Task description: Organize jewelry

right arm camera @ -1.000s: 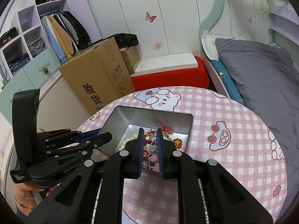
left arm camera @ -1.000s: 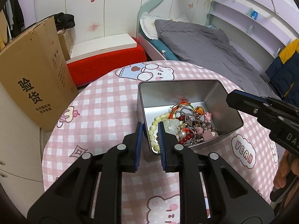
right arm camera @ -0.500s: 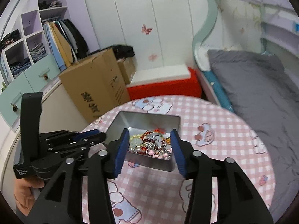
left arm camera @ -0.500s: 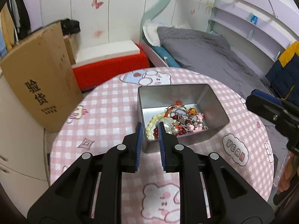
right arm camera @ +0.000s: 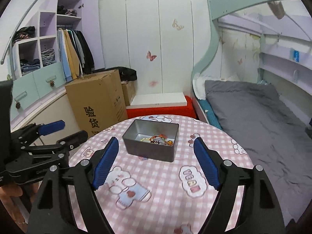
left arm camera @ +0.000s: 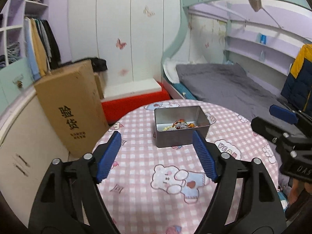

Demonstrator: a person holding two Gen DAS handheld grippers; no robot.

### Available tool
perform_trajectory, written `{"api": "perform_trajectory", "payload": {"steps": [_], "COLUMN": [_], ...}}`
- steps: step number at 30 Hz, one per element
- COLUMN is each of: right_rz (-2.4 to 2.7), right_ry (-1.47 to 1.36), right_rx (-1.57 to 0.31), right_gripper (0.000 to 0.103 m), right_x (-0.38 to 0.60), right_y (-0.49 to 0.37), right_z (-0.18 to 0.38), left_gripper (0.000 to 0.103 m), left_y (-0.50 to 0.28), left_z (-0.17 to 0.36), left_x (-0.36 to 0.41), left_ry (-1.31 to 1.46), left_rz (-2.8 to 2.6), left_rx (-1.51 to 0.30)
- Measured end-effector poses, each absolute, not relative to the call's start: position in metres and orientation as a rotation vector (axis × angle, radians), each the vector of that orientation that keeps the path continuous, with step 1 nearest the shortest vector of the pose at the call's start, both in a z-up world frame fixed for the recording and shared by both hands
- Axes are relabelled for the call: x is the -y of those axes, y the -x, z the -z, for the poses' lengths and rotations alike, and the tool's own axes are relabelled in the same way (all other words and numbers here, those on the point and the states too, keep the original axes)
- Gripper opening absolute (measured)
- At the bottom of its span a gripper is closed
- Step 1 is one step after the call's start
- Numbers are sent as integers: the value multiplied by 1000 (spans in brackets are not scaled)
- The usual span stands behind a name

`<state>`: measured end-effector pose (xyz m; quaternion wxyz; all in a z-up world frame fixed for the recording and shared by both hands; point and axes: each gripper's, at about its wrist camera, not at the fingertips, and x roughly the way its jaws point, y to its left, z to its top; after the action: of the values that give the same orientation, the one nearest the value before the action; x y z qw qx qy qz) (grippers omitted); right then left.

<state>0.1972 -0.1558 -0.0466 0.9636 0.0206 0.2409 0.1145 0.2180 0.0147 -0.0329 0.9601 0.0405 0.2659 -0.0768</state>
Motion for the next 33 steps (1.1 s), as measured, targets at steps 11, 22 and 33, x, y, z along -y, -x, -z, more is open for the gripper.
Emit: {"api": "perform_trajectory", "payload": {"steps": [11,22,33], "right_rz": [-197,-179,-165], "right_ry": [-13,15,15], "right_rx": [-362,-239,-181], "right_gripper": [85,93,94], "right_x": [155,155,157], "right_y": [-109,-35,-8], "right_z": [29,17,12], "left_gripper": [92,95,96], "left_y": [-117,-41,-10], "left_z": [9,-11,-22], "left_x": [-16,-13,-7], "left_ry": [-69,-76,-85], "left_rz": [101,71,67], "left_rx": [-403,-279,-210]}}
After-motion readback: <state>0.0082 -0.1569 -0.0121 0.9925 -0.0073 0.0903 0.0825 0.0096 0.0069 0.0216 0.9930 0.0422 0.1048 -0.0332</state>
